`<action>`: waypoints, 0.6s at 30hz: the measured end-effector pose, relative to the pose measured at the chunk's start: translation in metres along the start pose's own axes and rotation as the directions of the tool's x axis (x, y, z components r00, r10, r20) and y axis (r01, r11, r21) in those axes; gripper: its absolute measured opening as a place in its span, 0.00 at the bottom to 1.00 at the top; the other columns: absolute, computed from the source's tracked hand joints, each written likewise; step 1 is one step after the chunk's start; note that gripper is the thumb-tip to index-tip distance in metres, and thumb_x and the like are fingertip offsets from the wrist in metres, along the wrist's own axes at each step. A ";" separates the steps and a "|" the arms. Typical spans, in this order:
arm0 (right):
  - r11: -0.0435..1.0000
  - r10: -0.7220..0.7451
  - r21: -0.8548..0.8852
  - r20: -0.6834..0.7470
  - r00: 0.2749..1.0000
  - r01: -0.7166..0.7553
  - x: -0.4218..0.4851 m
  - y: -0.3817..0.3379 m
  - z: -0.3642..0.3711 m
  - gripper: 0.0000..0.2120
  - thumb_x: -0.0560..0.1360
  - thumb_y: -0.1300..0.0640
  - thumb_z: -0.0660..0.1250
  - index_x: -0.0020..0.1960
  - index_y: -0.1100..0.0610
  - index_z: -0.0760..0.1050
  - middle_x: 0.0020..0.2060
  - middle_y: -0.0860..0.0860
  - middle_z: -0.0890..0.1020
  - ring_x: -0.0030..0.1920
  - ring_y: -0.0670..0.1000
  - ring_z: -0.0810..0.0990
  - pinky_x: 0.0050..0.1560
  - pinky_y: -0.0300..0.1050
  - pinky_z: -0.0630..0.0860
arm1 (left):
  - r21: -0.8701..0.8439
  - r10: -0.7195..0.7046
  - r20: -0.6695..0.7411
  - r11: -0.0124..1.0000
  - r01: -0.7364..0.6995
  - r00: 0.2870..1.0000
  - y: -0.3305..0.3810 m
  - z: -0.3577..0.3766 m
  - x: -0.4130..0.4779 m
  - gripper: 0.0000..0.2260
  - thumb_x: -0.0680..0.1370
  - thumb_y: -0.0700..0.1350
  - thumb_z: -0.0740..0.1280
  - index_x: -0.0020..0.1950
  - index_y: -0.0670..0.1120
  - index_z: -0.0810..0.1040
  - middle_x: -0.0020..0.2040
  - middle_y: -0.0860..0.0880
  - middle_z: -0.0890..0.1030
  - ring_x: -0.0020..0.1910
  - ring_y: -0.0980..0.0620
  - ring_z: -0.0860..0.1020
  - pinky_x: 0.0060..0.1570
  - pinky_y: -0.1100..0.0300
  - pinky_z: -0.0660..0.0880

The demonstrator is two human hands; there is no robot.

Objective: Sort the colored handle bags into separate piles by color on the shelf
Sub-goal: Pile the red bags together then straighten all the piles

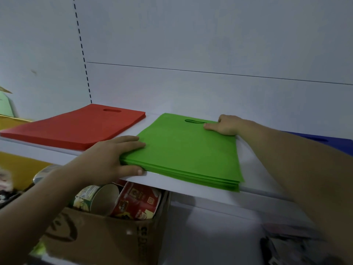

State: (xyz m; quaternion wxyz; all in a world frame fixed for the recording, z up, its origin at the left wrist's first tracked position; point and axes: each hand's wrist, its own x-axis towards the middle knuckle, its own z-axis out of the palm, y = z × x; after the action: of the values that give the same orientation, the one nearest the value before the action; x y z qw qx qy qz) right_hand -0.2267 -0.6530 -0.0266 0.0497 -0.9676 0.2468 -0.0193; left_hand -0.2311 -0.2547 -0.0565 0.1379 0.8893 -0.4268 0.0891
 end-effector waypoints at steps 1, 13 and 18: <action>1.000 0.002 -0.008 -0.009 1.000 -0.002 -0.001 0.000 0.001 0.51 0.66 0.22 0.55 0.72 0.60 0.63 0.70 0.58 0.68 0.67 0.59 0.69 0.63 0.50 0.69 | 0.003 -0.009 -0.015 1.000 0.009 1.000 -0.001 0.000 -0.001 0.53 0.54 0.84 0.45 0.73 0.60 0.63 0.74 0.59 0.61 0.69 0.54 0.66 0.66 0.58 0.62; 0.997 0.056 0.062 -0.075 0.996 -0.052 -0.011 -0.013 0.006 0.46 0.67 0.24 0.55 0.69 0.59 0.67 0.66 0.58 0.72 0.63 0.60 0.72 0.60 0.49 0.70 | -0.171 -0.019 -0.141 0.985 -0.005 0.990 -0.005 0.003 -0.007 0.49 0.57 0.83 0.49 0.69 0.56 0.71 0.69 0.55 0.70 0.63 0.56 0.69 0.65 0.53 0.66; 0.998 0.054 -0.016 -0.027 0.998 -0.055 -0.012 -0.019 0.005 0.47 0.68 0.23 0.52 0.70 0.59 0.67 0.69 0.57 0.70 0.66 0.59 0.70 0.64 0.51 0.68 | -0.126 -0.019 -0.113 0.992 0.005 0.993 -0.004 0.002 -0.010 0.49 0.58 0.83 0.44 0.68 0.56 0.72 0.70 0.55 0.69 0.66 0.56 0.69 0.65 0.57 0.64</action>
State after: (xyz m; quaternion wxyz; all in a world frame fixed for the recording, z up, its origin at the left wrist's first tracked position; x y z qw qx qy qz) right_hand -0.2283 -0.6299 -0.0294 0.0389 -0.9605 0.2739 -0.0290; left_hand -0.2342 -0.2459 -0.0614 0.2181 0.8750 -0.4176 0.1118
